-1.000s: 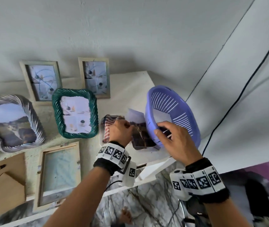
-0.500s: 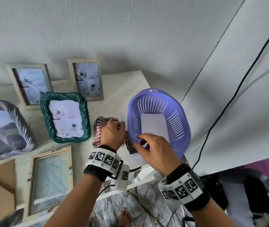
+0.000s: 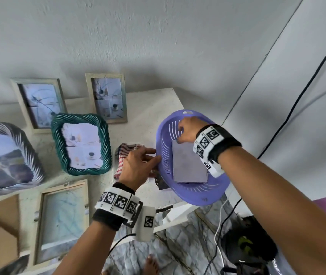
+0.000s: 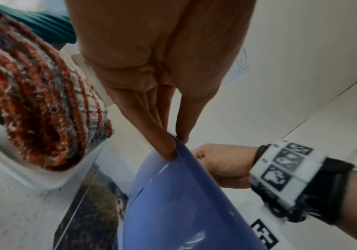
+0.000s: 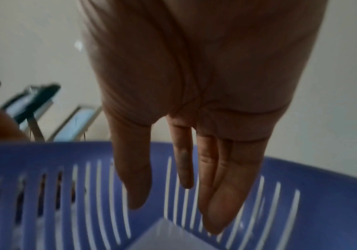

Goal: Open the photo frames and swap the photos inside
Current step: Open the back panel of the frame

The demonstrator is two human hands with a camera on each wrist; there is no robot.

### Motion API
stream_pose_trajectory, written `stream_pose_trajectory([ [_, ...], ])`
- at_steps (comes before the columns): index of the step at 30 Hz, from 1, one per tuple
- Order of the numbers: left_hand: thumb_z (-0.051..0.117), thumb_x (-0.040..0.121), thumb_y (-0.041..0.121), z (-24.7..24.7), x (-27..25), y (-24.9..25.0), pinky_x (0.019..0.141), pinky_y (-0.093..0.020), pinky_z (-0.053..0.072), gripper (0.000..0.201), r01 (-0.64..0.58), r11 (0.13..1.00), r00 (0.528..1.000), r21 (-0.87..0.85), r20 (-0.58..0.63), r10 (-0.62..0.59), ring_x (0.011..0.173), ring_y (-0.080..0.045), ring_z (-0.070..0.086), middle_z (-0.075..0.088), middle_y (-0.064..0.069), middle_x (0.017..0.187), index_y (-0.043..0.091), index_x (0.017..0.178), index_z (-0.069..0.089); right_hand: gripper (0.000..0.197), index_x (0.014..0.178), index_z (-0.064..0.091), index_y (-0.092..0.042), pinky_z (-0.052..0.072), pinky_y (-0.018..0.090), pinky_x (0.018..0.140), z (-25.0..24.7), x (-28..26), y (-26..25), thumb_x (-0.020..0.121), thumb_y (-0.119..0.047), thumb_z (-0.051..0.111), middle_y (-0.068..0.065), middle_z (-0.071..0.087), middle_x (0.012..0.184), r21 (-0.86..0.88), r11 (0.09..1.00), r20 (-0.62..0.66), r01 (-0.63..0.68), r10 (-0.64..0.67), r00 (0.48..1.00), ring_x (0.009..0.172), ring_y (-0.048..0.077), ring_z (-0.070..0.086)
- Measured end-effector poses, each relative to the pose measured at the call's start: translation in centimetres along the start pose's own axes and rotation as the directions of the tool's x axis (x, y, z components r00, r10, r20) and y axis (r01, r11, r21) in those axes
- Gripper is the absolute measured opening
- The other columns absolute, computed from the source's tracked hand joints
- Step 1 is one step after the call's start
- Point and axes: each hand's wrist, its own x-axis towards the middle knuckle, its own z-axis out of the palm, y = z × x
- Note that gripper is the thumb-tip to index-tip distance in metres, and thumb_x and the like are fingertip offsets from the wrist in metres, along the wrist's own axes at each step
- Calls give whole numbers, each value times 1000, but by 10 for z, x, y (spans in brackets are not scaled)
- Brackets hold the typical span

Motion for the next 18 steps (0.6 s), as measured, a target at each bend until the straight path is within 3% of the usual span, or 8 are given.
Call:
stream_pose_trajectory([
  [3, 70, 88, 10, -1, 0, 0, 50, -23, 54, 24, 0, 1000, 1000, 0, 5, 0, 62, -14, 71, 72, -5, 77, 3, 110, 65, 30, 78, 58, -11, 55, 33, 70, 25, 17, 3, 67, -26, 82, 6, 64, 80, -107, 993, 52, -55, 61, 997, 75, 26, 64],
  [6, 70, 88, 11, -1, 1, -1, 50, -24, 55, 24, 1, 1000, 1000, 5, 10, -1, 64, -16, 72, 72, -4, 78, 5, 110, 65, 41, 83, 61, -16, 54, 29, 66, 41, 20, 10, 57, -29, 89, 1, 62, 77, -214, 975, 90, -65, 86, 992, 67, 22, 59],
  [8, 71, 87, 12, -1, 3, -1, 53, -27, 56, 26, 2, 1000, 1000, 4, 13, -2, 66, -19, 72, 73, -5, 79, 4, 112, 65, 41, 86, 63, -18, 54, 30, 68, 47, 21, 14, 59, -35, 88, 3, 68, 85, -229, 972, 62, -60, 76, 995, 73, 24, 63],
  [10, 71, 87, 12, -1, 4, -2, 54, -29, 57, 27, 7, 1000, 1000, 7, 15, -7, 67, -20, 73, 73, -5, 80, 4, 112, 65, 49, 97, 62, -18, 54, 37, 81, 47, 23, 16, 62, -43, 85, 7, 69, 100, -230, 971, 6, -69, 72, 997, 91, 29, 64],
  [13, 70, 88, 12, -1, 5, -1, 53, -27, 56, 26, 12, 1000, 1000, 9, 20, -13, 66, -18, 72, 73, -5, 79, 4, 112, 65, 57, 123, 54, -15, 45, 49, 98, 43, 26, 15, 75, -33, 77, 14, 59, 125, -242, 966, -38, -89, 82, 996, 119, 37, 53],
  [15, 70, 88, 13, -2, 5, -1, 53, -27, 56, 27, 5, 1000, 1000, 19, 26, -5, 66, -18, 72, 73, -6, 81, 4, 113, 65, 44, 124, 54, -14, 44, 51, 99, 42, 26, 13, 83, -20, 68, 16, 58, 125, -251, 964, -42, -87, 79, 996, 120, 38, 52],
  [18, 70, 88, 16, -3, 5, 0, 55, -27, 58, 29, -7, 998, 1000, 57, 27, 6, 67, -17, 72, 73, -7, 84, 5, 114, 64, 30, 117, 60, -14, 50, 43, 90, 32, 20, 13, 87, -9, 55, 13, 64, 117, -199, 978, -71, -58, 45, 996, 109, 35, 59],
])
